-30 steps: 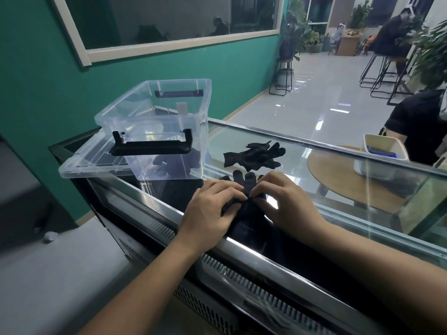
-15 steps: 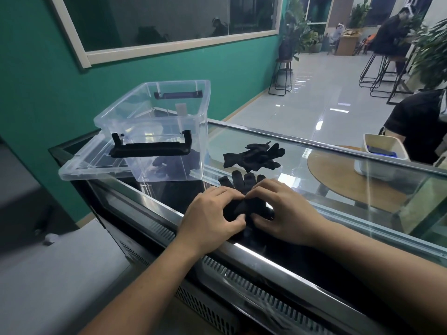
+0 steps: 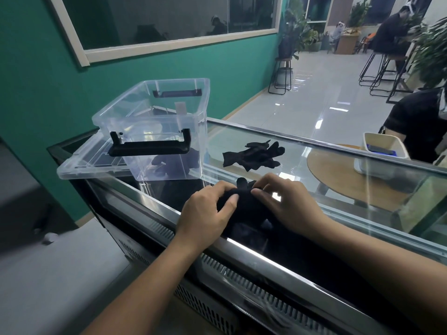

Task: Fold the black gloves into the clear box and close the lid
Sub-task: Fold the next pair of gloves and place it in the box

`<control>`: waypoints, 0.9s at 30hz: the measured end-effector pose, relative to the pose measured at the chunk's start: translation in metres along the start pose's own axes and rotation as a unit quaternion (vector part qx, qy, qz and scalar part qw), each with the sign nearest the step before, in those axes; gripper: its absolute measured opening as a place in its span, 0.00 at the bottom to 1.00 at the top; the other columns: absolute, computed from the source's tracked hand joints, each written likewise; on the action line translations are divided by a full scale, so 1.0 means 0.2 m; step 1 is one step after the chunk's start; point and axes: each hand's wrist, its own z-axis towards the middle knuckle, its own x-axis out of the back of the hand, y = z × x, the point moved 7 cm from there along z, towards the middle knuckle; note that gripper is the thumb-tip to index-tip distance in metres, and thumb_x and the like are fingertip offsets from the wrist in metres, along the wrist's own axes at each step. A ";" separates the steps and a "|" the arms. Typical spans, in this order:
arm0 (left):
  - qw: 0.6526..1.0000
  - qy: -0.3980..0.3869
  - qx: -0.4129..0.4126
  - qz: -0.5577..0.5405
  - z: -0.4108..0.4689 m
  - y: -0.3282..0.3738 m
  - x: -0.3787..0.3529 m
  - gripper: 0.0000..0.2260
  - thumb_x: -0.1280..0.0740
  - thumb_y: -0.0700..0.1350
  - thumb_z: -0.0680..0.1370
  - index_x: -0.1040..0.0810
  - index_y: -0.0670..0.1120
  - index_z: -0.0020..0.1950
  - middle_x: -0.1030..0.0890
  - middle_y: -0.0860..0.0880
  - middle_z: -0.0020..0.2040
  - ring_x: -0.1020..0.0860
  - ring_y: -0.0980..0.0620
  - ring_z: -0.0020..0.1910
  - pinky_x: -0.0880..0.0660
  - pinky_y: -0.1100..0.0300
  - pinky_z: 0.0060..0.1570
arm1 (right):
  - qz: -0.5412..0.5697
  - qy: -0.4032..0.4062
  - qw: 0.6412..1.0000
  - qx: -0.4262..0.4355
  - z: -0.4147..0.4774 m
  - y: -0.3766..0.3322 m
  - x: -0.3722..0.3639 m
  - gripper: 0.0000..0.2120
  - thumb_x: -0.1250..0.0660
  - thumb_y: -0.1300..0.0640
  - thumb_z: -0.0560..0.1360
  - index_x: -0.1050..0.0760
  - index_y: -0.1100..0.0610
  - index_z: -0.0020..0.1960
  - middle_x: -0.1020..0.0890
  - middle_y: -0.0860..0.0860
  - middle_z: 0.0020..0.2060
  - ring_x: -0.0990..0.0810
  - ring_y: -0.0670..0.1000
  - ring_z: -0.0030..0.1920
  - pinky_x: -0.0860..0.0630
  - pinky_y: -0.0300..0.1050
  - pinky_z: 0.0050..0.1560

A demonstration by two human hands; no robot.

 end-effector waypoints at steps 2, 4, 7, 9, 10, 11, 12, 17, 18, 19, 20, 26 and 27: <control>1.000 0.006 0.008 -0.004 0.00 0.00 0.01 0.10 0.35 0.58 0.81 0.19 0.59 0.60 0.14 0.58 0.49 0.16 0.57 0.52 0.18 0.51 0.52 | -0.001 0.005 1.000 -0.014 0.00 0.01 0.00 0.04 0.26 0.49 0.80 0.18 0.48 0.51 0.15 0.43 0.40 0.17 0.41 0.44 0.26 0.30 0.44; 1.000 0.011 0.018 0.002 0.00 0.00 0.01 0.09 0.33 0.57 0.81 0.19 0.59 0.60 0.15 0.58 0.49 0.17 0.58 0.53 0.19 0.52 0.53 | -0.003 0.004 1.000 -0.028 0.01 0.03 0.00 0.04 0.25 0.49 0.79 0.17 0.48 0.50 0.15 0.42 0.38 0.17 0.42 0.42 0.26 0.30 0.43; 0.999 0.006 0.026 0.028 0.01 -0.01 0.00 0.08 0.31 0.56 0.82 0.20 0.60 0.60 0.18 0.58 0.48 0.19 0.57 0.48 0.19 0.52 0.51 | -0.029 -0.001 0.999 -0.040 0.01 0.06 -0.01 0.05 0.25 0.48 0.79 0.17 0.48 0.49 0.18 0.42 0.37 0.20 0.41 0.41 0.28 0.32 0.42; 0.999 0.005 0.026 0.045 0.01 -0.01 0.00 0.09 0.31 0.55 0.82 0.22 0.61 0.62 0.20 0.58 0.49 0.21 0.57 0.49 0.20 0.53 0.51 | -0.045 0.003 0.998 -0.039 0.01 0.08 -0.02 0.05 0.25 0.47 0.78 0.18 0.48 0.49 0.19 0.42 0.39 0.21 0.41 0.42 0.29 0.33 0.42; 0.999 0.006 0.022 0.049 0.01 0.00 0.00 0.10 0.30 0.54 0.82 0.22 0.62 0.63 0.20 0.59 0.50 0.21 0.58 0.50 0.20 0.54 0.52 | -0.047 0.008 0.998 -0.033 0.02 0.08 -0.02 0.05 0.24 0.48 0.78 0.19 0.48 0.49 0.20 0.43 0.40 0.22 0.41 0.43 0.29 0.34 0.43; 0.999 0.009 0.013 0.050 0.01 0.01 0.00 0.11 0.30 0.53 0.81 0.22 0.61 0.63 0.21 0.59 0.51 0.21 0.58 0.52 0.19 0.53 0.53 | -0.047 0.013 0.999 -0.022 0.02 0.07 -0.02 0.05 0.24 0.50 0.78 0.19 0.48 0.49 0.20 0.44 0.42 0.22 0.41 0.44 0.27 0.36 0.44; 0.999 0.011 0.001 0.051 0.01 0.01 0.00 0.12 0.29 0.51 0.81 0.21 0.61 0.63 0.22 0.60 0.53 0.21 0.58 0.53 0.19 0.53 0.55 | -0.046 0.017 0.999 -0.008 0.01 0.06 -0.02 0.04 0.24 0.52 0.78 0.18 0.49 0.49 0.21 0.45 0.44 0.21 0.43 0.44 0.25 0.39 0.45; 0.996 0.008 -0.062 0.069 0.01 0.04 -0.01 0.14 0.28 0.43 0.80 0.17 0.59 0.62 0.23 0.62 0.61 0.23 0.57 0.63 0.24 0.49 0.63 | -0.096 0.008 0.992 0.079 0.00 0.00 -0.04 0.08 0.27 0.61 0.79 0.16 0.49 0.53 0.20 0.47 0.48 0.22 0.51 0.46 0.24 0.47 0.47; 0.994 0.001 -0.071 0.079 0.00 0.05 -0.01 0.14 0.29 0.43 0.81 0.17 0.59 0.62 0.22 0.63 0.61 0.24 0.57 0.64 0.25 0.49 0.63 | -0.104 0.004 0.991 0.088 -0.01 -0.01 -0.04 0.08 0.27 0.61 0.79 0.16 0.49 0.54 0.20 0.47 0.48 0.23 0.50 0.47 0.26 0.46 0.48; 0.993 -0.008 -0.075 0.090 0.00 0.06 -0.02 0.14 0.31 0.44 0.81 0.17 0.60 0.62 0.21 0.64 0.61 0.25 0.58 0.64 0.26 0.50 0.63 | -0.109 0.000 0.990 0.093 -0.01 -0.02 -0.04 0.09 0.28 0.61 0.80 0.16 0.48 0.54 0.19 0.47 0.49 0.23 0.50 0.48 0.27 0.45 0.49; 0.992 -0.016 -0.076 0.099 0.00 0.06 -0.03 0.13 0.32 0.47 0.80 0.18 0.60 0.63 0.20 0.64 0.61 0.25 0.59 0.65 0.27 0.52 0.63 | -0.110 -0.006 0.989 0.094 -0.01 -0.02 -0.04 0.08 0.29 0.60 0.80 0.17 0.48 0.55 0.20 0.47 0.49 0.24 0.49 0.49 0.27 0.45 0.51; 0.992 -0.029 -0.068 0.105 0.00 0.06 -0.04 0.15 0.31 0.59 0.76 0.20 0.61 0.63 0.21 0.64 0.59 0.25 0.61 0.62 0.28 0.55 0.63 | -0.102 -0.069 0.987 0.101 -0.03 -0.07 -0.05 0.12 0.28 0.51 0.75 0.20 0.49 0.58 0.22 0.46 0.53 0.27 0.46 0.54 0.34 0.34 0.59; 0.992 -0.027 -0.065 0.102 0.00 0.06 -0.04 0.15 0.31 0.59 0.76 0.20 0.61 0.62 0.21 0.64 0.58 0.25 0.61 0.62 0.28 0.55 0.63 | -0.104 -0.079 0.986 0.100 -0.03 -0.08 -0.05 0.14 0.29 0.49 0.74 0.21 0.49 0.58 0.22 0.46 0.54 0.27 0.46 0.55 0.35 0.31 0.59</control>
